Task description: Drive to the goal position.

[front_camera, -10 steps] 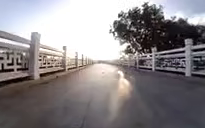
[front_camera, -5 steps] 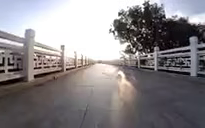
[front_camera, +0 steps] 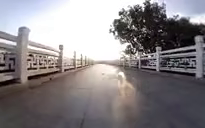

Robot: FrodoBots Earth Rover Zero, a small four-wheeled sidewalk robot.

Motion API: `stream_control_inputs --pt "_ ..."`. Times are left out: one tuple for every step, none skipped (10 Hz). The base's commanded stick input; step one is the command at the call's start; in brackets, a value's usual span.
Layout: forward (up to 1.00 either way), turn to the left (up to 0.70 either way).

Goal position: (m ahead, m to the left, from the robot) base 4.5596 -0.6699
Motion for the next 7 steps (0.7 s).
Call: stream_control_inputs --pt "0.45 0.00" --pt "0.45 0.00" --pt "0.45 0.00" --pt "0.45 0.00" --pt "0.45 0.00" --pt "0.45 0.00" --pt "0.45 0.00"
